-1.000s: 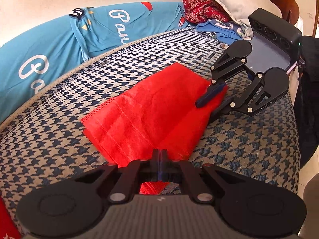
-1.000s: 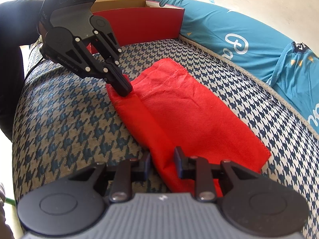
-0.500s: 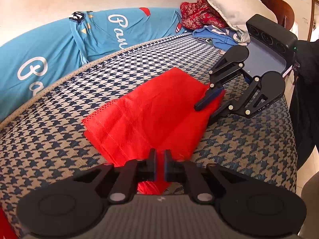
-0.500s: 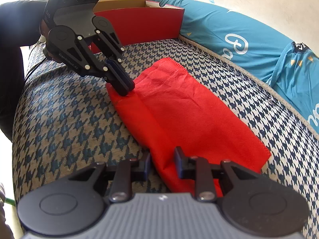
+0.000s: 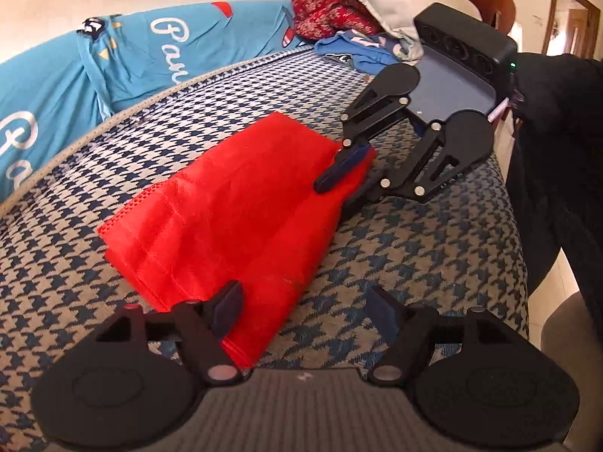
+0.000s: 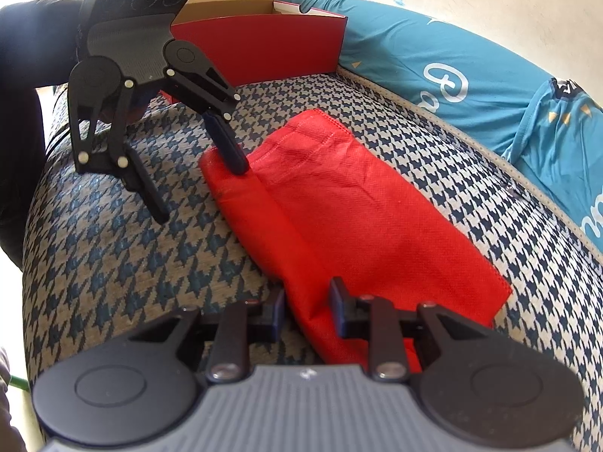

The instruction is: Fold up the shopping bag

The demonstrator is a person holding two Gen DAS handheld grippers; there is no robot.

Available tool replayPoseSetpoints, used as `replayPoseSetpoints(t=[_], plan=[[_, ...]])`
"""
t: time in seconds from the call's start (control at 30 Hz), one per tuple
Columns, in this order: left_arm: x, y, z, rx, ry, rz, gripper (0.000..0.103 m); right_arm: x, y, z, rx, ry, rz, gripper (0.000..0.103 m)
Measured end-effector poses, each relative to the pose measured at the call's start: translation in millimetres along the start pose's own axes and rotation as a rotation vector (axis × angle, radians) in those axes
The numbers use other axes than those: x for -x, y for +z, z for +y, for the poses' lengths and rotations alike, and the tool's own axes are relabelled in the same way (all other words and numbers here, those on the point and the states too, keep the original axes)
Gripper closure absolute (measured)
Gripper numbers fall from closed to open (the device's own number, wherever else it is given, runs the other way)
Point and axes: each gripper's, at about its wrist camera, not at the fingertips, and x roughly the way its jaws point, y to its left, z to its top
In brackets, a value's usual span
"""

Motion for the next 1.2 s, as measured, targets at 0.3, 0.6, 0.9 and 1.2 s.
replayPoseSetpoints(t=[0.3,0.6,0.9,1.2], plan=[[-14.9,9.1,-26.6,-0.122,0.13,0.095,0.033,-0.2,-0.1,-1.6,-0.01,0.005,-0.004,0.08],[-14.7,10.8,-24.9,-0.148,0.203,0.103,0.067,2.5,0.0,-10.0,-0.081,0.033,-0.006,0.08],[-18.8,11.1,-31.7,-0.178,0.229,0.112,0.069,4.0,1.3,-18.0,-0.131,0.053,-0.003,0.079],[-19.9,13.6,-6.7,0.01,0.15,0.09,0.069,5.6,8.5,-13.9,-0.096,0.014,0.009,0.079]])
